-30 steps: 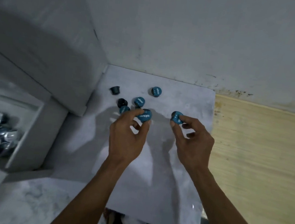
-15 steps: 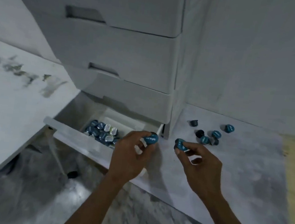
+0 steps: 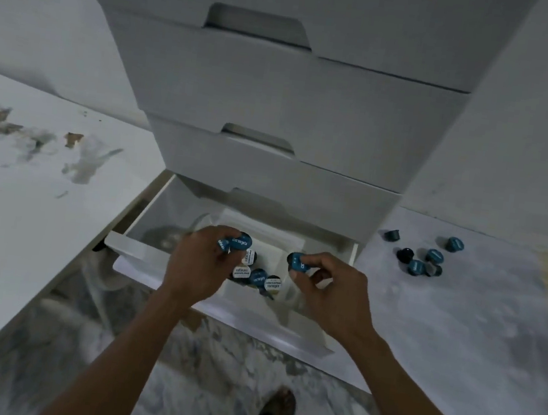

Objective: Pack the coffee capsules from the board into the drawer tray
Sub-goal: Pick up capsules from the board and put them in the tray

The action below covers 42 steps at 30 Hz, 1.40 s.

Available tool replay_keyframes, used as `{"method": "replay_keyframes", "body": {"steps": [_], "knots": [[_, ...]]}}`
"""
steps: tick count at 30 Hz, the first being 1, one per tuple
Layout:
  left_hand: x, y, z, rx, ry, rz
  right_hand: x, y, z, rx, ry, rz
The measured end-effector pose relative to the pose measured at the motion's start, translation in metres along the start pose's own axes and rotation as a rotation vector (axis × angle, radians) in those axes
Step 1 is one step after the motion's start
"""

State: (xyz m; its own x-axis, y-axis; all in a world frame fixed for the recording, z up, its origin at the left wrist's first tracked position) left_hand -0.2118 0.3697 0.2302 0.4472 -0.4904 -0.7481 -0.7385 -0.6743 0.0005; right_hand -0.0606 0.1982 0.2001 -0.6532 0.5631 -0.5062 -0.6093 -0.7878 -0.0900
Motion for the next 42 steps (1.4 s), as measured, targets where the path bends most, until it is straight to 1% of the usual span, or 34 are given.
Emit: {"method": "replay_keyframes", "body": {"steps": [2, 7, 10, 12, 15, 19, 22, 27, 35, 42], "knots": [[0.01, -0.014, 0.015, 0.0, -0.023, 0.04, 0.012, -0.018, -0.006, 0.038, 0.033, 0.026], [0.039, -0.048, 0.042, 0.045, -0.099, 0.24, 0.042, -0.045, -0.037, 0.18, 0.186, 0.089], [0.059, -0.072, 0.049, 0.032, -0.083, 0.325, 0.053, -0.055, -0.057, 0.244, 0.257, 0.147], [0.071, -0.084, 0.052, 0.014, -0.066, 0.378, 0.059, -0.059, -0.064, 0.268, 0.266, 0.194], [0.087, -0.098, 0.058, 0.004, -0.095, 0.467, 0.067, -0.069, -0.071, 0.289, 0.325, 0.279], [0.098, -0.115, 0.067, -0.003, -0.157, 0.546, 0.076, -0.081, -0.072, 0.301, 0.401, 0.36], [0.105, -0.119, 0.075, -0.016, -0.147, 0.583, 0.081, -0.086, -0.075, 0.308, 0.466, 0.432], [0.112, -0.124, 0.084, -0.019, -0.124, 0.582, 0.087, -0.092, -0.08, 0.316, 0.512, 0.459], [0.117, -0.128, 0.09, -0.033, -0.087, 0.584, 0.086, -0.095, -0.08, 0.305, 0.551, 0.449], [0.118, -0.127, 0.096, -0.053, -0.075, 0.621, 0.083, -0.092, -0.082, 0.298, 0.514, 0.451]]}}
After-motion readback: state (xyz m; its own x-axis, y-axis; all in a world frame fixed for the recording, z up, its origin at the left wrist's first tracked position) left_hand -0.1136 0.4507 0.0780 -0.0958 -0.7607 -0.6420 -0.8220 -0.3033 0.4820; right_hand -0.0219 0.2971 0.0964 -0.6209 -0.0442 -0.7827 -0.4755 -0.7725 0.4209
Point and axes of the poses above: each hand's wrist, its own y-axis away from the middle knuckle, its own x-axis out of the palm, z = x × y, the point moved 2 cm from there along -y, towards the middle knuckle, and after that the axes turned 9 degrees about z, right-handed, at the moved point
